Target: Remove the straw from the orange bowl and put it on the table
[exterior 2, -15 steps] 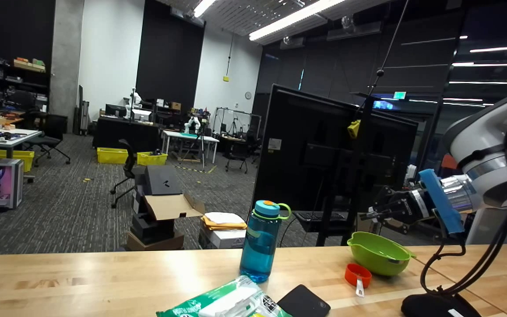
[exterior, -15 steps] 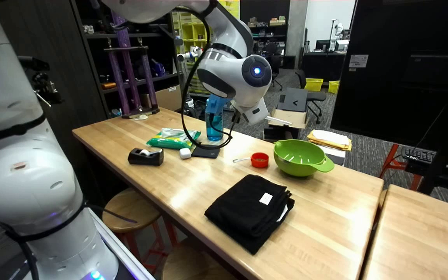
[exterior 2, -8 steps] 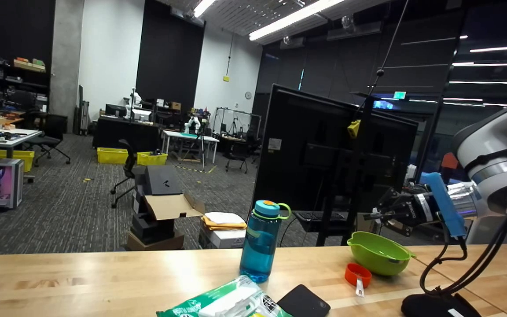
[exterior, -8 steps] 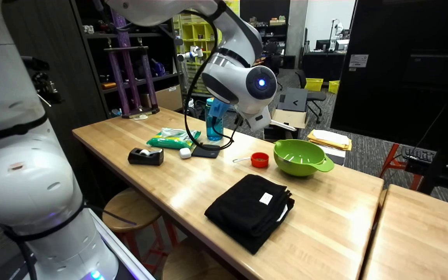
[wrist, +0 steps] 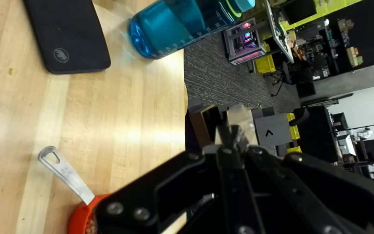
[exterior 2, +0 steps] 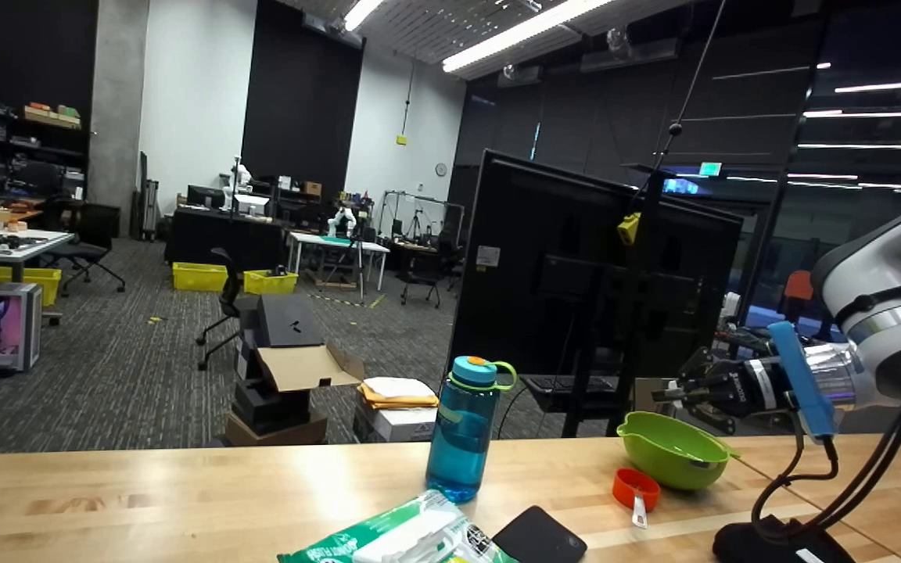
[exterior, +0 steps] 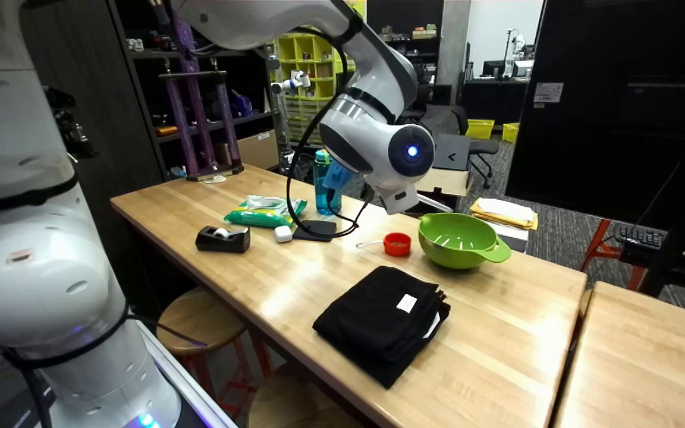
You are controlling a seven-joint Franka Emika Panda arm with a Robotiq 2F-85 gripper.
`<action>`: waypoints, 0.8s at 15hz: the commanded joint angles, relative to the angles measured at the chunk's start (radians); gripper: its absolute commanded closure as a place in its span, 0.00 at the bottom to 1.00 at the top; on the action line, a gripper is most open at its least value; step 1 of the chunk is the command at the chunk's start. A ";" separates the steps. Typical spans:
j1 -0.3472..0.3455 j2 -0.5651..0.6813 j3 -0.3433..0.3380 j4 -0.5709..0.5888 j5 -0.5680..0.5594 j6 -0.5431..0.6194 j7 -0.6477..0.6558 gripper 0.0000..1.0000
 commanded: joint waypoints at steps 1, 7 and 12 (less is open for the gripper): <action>0.025 0.008 0.027 0.000 -0.011 -0.012 0.026 0.99; 0.112 0.030 0.106 0.006 -0.236 0.050 0.197 0.99; 0.153 0.026 0.130 0.000 -0.625 0.108 0.462 0.99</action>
